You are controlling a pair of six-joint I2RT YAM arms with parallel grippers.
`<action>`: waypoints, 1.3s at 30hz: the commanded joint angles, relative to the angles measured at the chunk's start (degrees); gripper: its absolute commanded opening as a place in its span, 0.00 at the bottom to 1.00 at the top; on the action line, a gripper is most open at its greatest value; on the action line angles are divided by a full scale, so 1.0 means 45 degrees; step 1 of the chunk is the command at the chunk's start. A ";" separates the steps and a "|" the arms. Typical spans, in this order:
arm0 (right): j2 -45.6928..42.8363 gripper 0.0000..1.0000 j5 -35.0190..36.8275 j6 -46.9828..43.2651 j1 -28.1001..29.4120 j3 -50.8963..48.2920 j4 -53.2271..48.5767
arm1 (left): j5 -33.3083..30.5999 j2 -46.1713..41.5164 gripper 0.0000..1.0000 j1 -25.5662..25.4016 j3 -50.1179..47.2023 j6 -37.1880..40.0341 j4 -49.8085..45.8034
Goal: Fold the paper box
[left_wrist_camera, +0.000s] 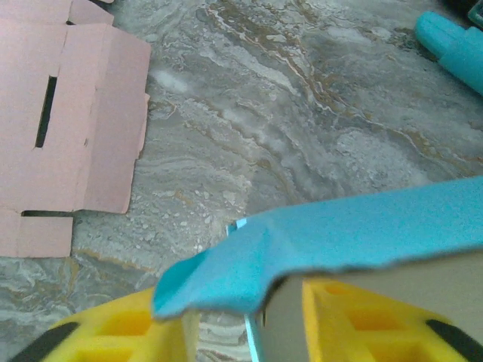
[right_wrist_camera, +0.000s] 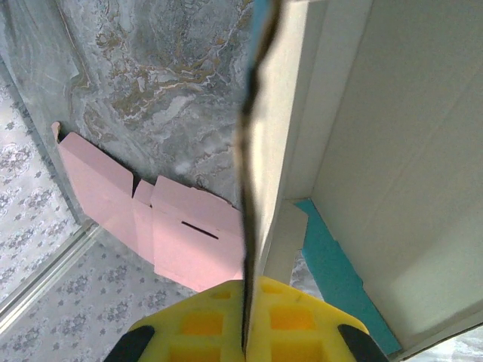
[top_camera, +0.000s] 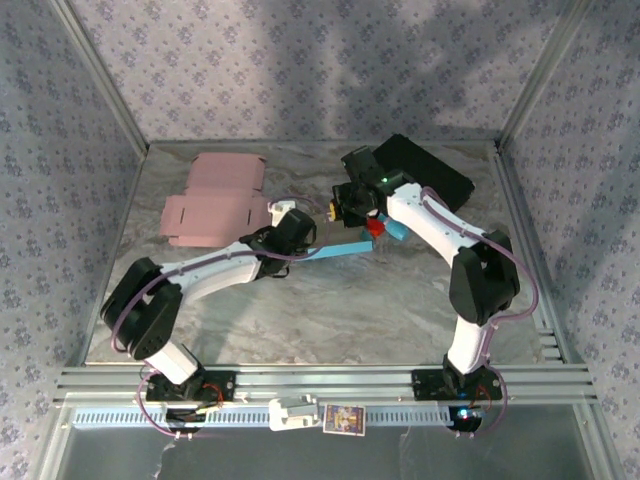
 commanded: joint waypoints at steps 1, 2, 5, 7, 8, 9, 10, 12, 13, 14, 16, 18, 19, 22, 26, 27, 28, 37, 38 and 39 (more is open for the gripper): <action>-0.0041 0.00 -0.0019 0.0022 0.0025 -0.0493 -0.0842 | 0.0682 -0.1295 0.46 -0.0093 -0.0205 -0.0686 -0.0986; -0.0040 0.00 -0.0038 -0.0037 0.0011 -0.0522 -0.0867 | 0.0858 -0.1547 0.47 -0.0104 -0.0245 -0.0843 -0.1187; -0.0110 0.00 -0.0141 -0.0202 0.0022 -0.0704 -0.0899 | 0.1416 -0.2680 0.51 -0.0106 -0.0507 -0.1459 -0.1787; -0.0230 0.00 -0.0211 -0.0315 0.0053 -0.0897 -0.0839 | 0.1700 -0.3586 0.53 -0.0090 -0.0661 -0.1918 -0.2322; -0.0289 0.00 -0.0242 -0.0376 0.0076 -0.0983 -0.0802 | 0.1751 -0.3993 0.54 -0.0094 -0.0677 -0.2145 -0.2611; -0.0351 0.00 -0.0292 -0.0492 0.0114 -0.1062 -0.0804 | 0.1741 -0.4449 0.55 -0.0102 -0.0697 -0.2387 -0.2918; -0.0429 0.00 -0.0398 -0.0641 0.0147 -0.1122 -0.0852 | 0.1735 -0.4887 0.57 -0.0069 -0.0717 -0.2576 -0.3176; -0.0609 0.00 -0.0517 -0.0992 0.0249 -0.1268 -0.1001 | 0.1639 -0.5554 0.59 0.0008 -0.0688 -0.2869 -0.3644; -0.0744 0.00 -0.0558 -0.1188 0.0326 -0.1410 -0.1101 | 0.1638 -0.5797 0.61 0.0081 -0.0686 -0.2968 -0.3843; -0.0898 0.00 -0.0629 -0.1333 0.0414 -0.1587 -0.1148 | 0.1721 -0.5924 0.61 0.0206 -0.0679 -0.3039 -0.3998; -0.1225 0.00 -0.0808 -0.1698 0.0616 -0.2158 -0.1066 | 0.2104 -0.6042 0.61 0.0556 -0.0678 -0.3084 -0.4151; -0.1536 0.03 -0.0875 -0.1934 0.0826 -0.2883 -0.0819 | 0.2380 -0.6044 0.61 0.0815 -0.0768 -0.3104 -0.4063; -0.1685 0.05 -0.0866 -0.2086 0.0895 -0.3416 -0.0367 | 0.2521 -0.6044 0.61 0.0946 -0.0887 -0.3105 -0.3933; -0.2004 0.08 -0.0930 -0.2366 0.1081 -0.5096 0.1227 | 0.3051 -0.5976 0.61 0.1395 -0.1268 -0.3229 -0.3588; -0.2248 0.15 -0.0818 -0.2523 0.1259 -0.6357 0.2847 | 0.4006 -0.5787 0.60 0.2005 -0.1803 -0.3386 -0.2884; -0.2263 0.17 -0.0776 -0.2520 0.1300 -0.6544 0.3026 | 0.4330 -0.5638 0.60 0.2144 -0.1897 -0.3378 -0.2689; -0.2255 0.18 -0.0781 -0.2512 0.1333 -0.6634 0.3047 | 0.4578 -0.5467 0.59 0.2282 -0.1927 -0.3425 -0.2639; -0.2271 0.36 -0.0995 -0.2737 0.1287 -0.6667 0.2268 | 0.6407 -0.3867 0.59 0.2664 -0.2450 -0.4242 -0.1468; -0.2318 0.41 -0.1016 -0.2868 0.1257 -0.6538 0.2033 | 0.6543 -0.3717 0.59 0.2666 -0.2484 -0.4277 -0.1216; -0.2367 0.47 -0.1021 -0.3055 0.1222 -0.6387 0.1684 | 0.6745 -0.3508 0.59 0.2674 -0.2543 -0.4321 -0.0889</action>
